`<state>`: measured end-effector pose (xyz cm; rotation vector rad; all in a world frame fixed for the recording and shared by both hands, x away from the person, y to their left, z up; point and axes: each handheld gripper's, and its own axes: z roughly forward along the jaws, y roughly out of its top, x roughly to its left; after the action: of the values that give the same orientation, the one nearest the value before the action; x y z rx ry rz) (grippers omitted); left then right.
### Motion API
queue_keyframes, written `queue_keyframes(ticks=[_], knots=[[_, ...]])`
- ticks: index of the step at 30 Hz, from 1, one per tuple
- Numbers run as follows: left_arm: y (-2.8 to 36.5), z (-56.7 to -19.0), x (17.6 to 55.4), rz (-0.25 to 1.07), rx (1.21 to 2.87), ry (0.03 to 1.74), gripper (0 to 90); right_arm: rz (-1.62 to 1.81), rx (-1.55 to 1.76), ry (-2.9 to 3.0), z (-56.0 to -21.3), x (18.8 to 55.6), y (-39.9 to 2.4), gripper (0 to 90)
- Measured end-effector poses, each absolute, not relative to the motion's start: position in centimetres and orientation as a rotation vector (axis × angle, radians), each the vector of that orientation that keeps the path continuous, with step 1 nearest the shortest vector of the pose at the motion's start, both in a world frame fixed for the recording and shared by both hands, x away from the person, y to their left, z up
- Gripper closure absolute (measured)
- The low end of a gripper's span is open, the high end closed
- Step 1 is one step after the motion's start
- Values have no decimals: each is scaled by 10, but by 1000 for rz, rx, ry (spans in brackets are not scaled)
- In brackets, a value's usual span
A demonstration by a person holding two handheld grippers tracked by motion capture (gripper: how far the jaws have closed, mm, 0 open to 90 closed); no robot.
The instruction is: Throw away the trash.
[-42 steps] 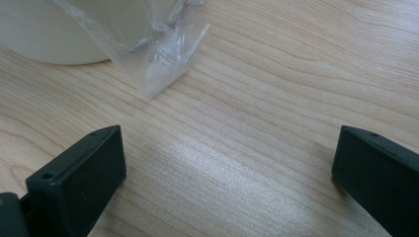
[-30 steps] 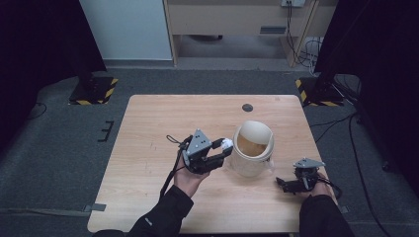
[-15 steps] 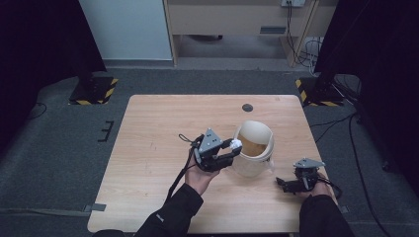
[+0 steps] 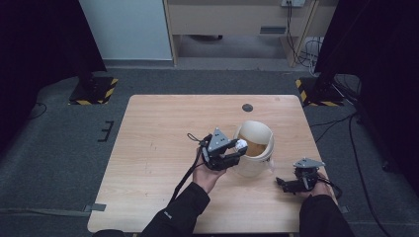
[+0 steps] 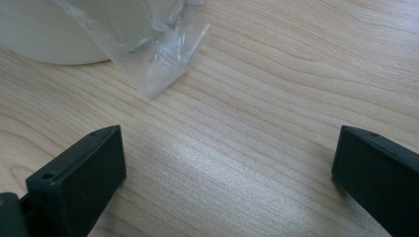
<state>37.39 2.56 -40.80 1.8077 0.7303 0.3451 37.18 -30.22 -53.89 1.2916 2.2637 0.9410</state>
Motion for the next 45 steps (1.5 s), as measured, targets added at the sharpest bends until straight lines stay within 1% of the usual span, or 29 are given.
queue_keyframes(ticks=[32, 35, 37, 45], knots=[[0, -428, 392, 321, 1867, 752, 574, 942, 1286, 2264, -539, 372, -302, 4], [-2, -428, 393, 313, 1869, 751, 562, 941, 1286, 2264, -539, 372, -302, 4], [-3, -428, 393, 312, 1872, 748, 534, 942, 1286, 2264, -539, 372, -302, 4], [2, -421, 387, 320, 1875, 740, 515, 942, 1285, 2264, -539, 372, -302, 4]])
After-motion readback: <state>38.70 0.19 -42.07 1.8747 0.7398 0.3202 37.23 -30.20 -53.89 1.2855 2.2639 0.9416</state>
